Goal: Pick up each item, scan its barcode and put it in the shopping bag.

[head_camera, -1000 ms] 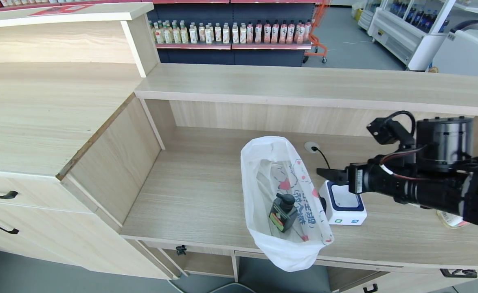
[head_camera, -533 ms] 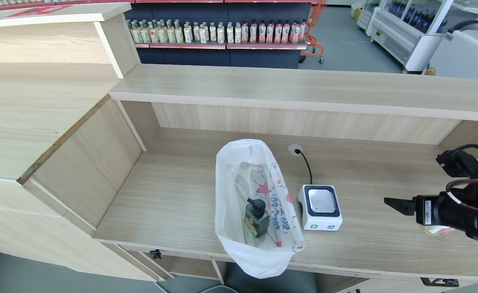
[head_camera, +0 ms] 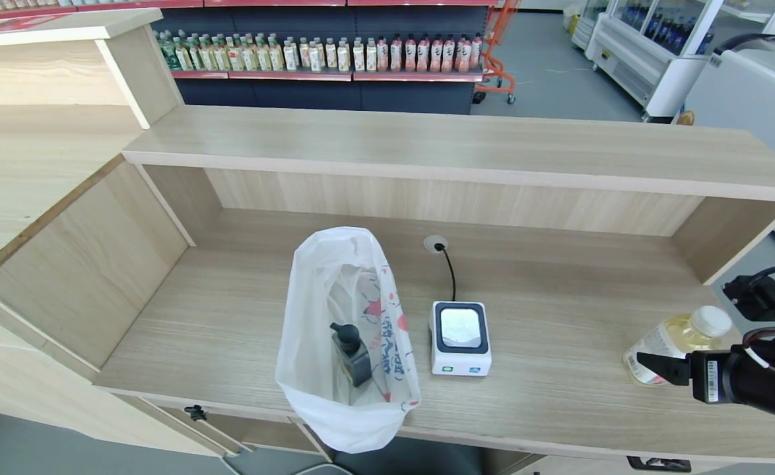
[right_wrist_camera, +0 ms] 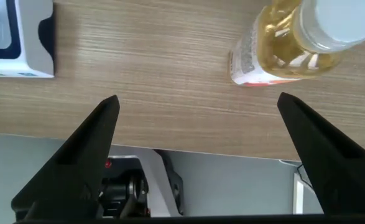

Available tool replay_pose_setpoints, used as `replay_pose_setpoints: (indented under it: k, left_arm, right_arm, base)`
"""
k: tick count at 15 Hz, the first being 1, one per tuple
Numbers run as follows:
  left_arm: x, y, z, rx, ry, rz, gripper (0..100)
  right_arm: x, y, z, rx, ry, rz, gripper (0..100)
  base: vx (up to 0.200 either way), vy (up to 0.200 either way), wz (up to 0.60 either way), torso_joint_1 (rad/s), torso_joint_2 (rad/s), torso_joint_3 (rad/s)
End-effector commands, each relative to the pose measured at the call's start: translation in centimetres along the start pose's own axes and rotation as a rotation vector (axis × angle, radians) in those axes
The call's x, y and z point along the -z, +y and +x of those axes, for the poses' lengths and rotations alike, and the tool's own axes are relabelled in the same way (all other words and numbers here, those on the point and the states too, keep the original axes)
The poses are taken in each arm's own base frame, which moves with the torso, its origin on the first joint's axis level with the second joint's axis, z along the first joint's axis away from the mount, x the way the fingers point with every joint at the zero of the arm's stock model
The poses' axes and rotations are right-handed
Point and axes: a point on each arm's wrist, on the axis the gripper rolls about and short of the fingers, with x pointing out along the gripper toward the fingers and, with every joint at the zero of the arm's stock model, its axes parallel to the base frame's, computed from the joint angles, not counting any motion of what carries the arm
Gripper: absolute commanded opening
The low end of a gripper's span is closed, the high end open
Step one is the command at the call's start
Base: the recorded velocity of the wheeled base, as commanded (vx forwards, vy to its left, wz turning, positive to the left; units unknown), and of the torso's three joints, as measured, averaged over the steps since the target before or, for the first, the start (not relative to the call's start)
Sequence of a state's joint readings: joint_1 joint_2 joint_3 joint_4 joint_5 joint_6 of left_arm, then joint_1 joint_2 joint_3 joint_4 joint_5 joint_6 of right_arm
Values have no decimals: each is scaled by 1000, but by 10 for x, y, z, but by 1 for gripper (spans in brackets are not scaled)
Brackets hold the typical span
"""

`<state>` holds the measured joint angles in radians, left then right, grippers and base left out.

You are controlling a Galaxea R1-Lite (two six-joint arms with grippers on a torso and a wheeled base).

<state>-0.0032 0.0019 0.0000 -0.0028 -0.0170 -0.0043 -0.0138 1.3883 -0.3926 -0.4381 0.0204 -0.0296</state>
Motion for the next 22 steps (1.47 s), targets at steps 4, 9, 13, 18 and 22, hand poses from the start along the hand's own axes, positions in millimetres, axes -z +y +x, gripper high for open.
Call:
replay_pose_setpoints:
  k: [4, 9, 13, 18, 22]
  left_arm:
    - [0, 0, 0, 0, -1, -2, 100]
    - [0, 0, 0, 0, -1, 0, 100]
    - [0, 0, 0, 0, -1, -2, 100]
    - [0, 0, 0, 0, -1, 0, 100]
    - [0, 0, 0, 0, -1, 0, 100]
  right_arm:
    - [8, 0, -2, 2, 24, -30, 100]
    - [28, 5, -9, -24, 69, -62, 100]
    - [32, 9, -11, -46, 79, -75, 100]
    - [33, 23, -5, -212, 99, -102, 100]
    - [28, 26, 15, -214, 130, -131, 100]
  base:
    - [0, -200, 0, 0, 2, 4]
    - [0, -200, 0, 1, 2, 2]
    - [0, -100, 0, 2, 1, 1]
    - [0, 0, 0, 0, 0, 0]
    - [0, 0, 0, 0, 0, 0]
